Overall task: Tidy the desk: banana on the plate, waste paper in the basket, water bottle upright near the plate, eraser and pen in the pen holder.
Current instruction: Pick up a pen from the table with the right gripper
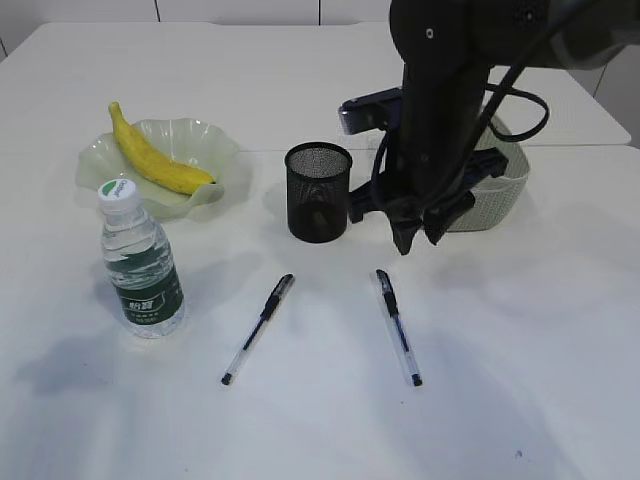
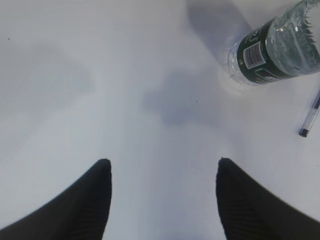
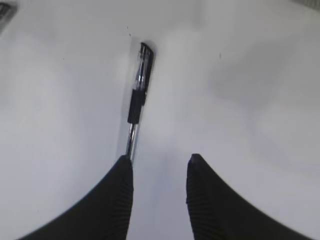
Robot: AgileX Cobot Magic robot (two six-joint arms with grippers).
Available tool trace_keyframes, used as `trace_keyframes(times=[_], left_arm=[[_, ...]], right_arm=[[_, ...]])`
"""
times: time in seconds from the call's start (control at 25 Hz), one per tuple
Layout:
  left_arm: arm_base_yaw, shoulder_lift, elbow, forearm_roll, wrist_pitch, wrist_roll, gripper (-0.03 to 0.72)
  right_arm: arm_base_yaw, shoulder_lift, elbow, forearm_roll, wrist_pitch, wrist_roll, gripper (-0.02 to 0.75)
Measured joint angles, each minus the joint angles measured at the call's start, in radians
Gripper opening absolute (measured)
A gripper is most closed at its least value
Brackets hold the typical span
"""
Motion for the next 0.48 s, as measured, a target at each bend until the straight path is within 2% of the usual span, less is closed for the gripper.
trace_keyframes(times=[0.48], left_arm=[[0.0,0.0,0.0,0.0,0.0,0.0,0.465]], right_arm=[[0.0,0.0,0.0,-0.014,-0.06,0.016,0.272]])
